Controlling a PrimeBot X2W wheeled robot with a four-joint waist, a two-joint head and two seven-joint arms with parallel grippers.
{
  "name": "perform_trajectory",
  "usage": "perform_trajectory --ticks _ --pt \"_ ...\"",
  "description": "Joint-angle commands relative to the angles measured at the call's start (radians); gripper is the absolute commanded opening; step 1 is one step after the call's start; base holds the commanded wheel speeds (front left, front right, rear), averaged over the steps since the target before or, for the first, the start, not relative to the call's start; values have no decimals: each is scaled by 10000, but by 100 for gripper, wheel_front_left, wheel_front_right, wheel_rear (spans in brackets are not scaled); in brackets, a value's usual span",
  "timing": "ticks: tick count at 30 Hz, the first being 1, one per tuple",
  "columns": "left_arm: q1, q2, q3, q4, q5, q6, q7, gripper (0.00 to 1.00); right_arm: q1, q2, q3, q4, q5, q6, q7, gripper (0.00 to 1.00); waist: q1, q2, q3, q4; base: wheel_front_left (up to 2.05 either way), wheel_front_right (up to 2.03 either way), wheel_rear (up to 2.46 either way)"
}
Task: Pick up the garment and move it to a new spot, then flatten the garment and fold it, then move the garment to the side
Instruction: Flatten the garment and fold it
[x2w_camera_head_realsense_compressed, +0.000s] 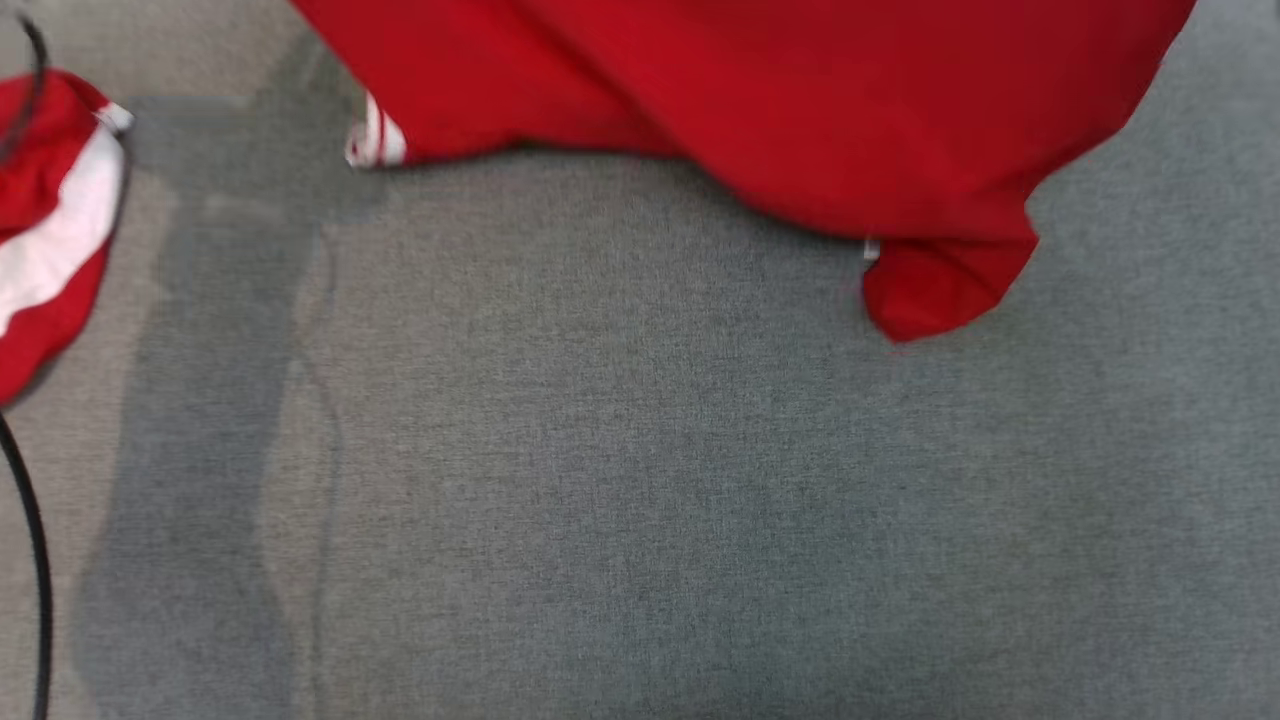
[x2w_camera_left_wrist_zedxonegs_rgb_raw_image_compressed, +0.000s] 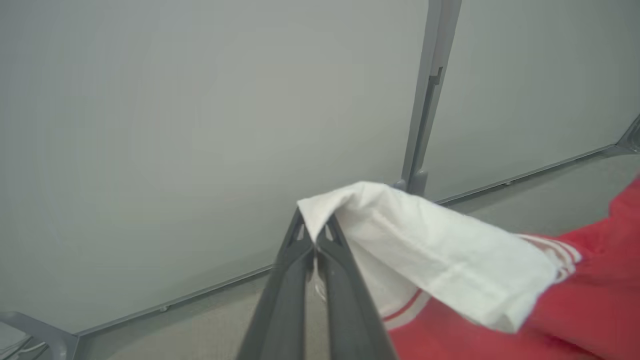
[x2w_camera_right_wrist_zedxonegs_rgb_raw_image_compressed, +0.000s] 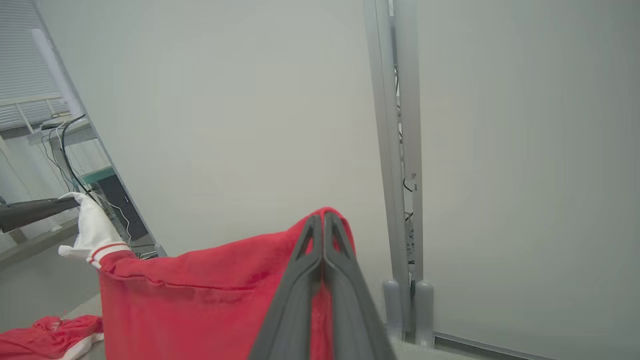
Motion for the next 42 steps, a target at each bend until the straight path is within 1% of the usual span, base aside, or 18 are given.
perform_trajectory --ticks 1,5,6,12,15,18,21,23,24,27,30,31,34,36,38,40,42 --pt "-616 -16 -91 265 129 -5 -241 0 -522 -96 138 217 49 7 -146 0 0 0 821 -103 0 0 0" --pt "-2657 65 -525 1312 532 -6 -1063 0 -2513 -254 730 927 26 9 -415 0 0 0 1599 -89 0 0 0" --pt "-3562 -26 -558 1882 758 -7 -1595 0 -3407 -286 1010 1148 126 9 -552 0 0 0 1912 -85 0 0 0" --pt "-5872 -214 -704 3444 1547 92 -3099 0 -5645 -500 1333 2163 592 7 -1025 0 0 0 2569 -9 0 0 0" --pt "-6726 -384 -802 4059 1776 81 -3696 0 -6554 -583 1569 2700 587 6 -1247 0 0 0 2706 25 0 0 0" --pt "-7364 -505 -869 4460 1958 66 -4504 0 -7244 -544 1813 3139 551 6 -1785 0 0 0 2774 51 0 0 0" --pt "-7807 -730 -973 4672 2049 41 -5381 0 -7745 -415 1962 3472 446 6 -2388 0 0 0 2769 87 0 0 0" --pt "-7933 -885 -938 4894 1846 22 -5708 0 -7868 -309 1907 3681 497 6 -2594 0 0 0 2742 131 0 0 0" --pt "-7956 -986 -944 5044 1756 29 -5728 0 -7869 -254 1968 3807 476 6 -2650 0 0 0 2713 155 0 0 0" --pt "-8048 -1055 -1123 5225 1750 9 -5811 0 -7803 -121 2193 3947 428 7 -2688 0 0 0 2675 208 0 0 0" --pt "-7942 -1123 -1296 5453 1586 7 -5977 0 -7636 -160 2498 4211 554 7 -2727 0 0 0 2594 285 0 0 0" --pt "-7827 -1153 -1381 5556 1504 1 -5886 0 -7565 -152 2617 4263 570 7 -2720 0 0 0 2551 306 0 0 0" --pt "-7399 -1222 -1934 5711 1120 -7 -5367 0 -7209 -225 3005 4368 753 7 -2731 0 0 0 2350 363 0 0 0" --pt "-7148 -1090 -2292 5661 776 -6 -5032 0 -6880 -320 3321 4386 871 7 -2728 0 0 0 2152 392 0 0 0" --pt "-6657 -1035 -2694 5640 242 -9 -4404 0 -6451 -412 3648 4364 1034 7 -2731 0 0 0 1868 393 0 0 0" --pt "-6140 -860 -3168 5527 -292 -10 -3619 0 -5943 -509 4035 4324 1215 7 -2732 0 0 0 1519 378 0 0 0" --pt "-5666 -537 -3673 5202 -754 -9 -3044 0 -5461 -575 4409 4256 1447 7 -2700 0 0 0 1145 349 0 0 0"
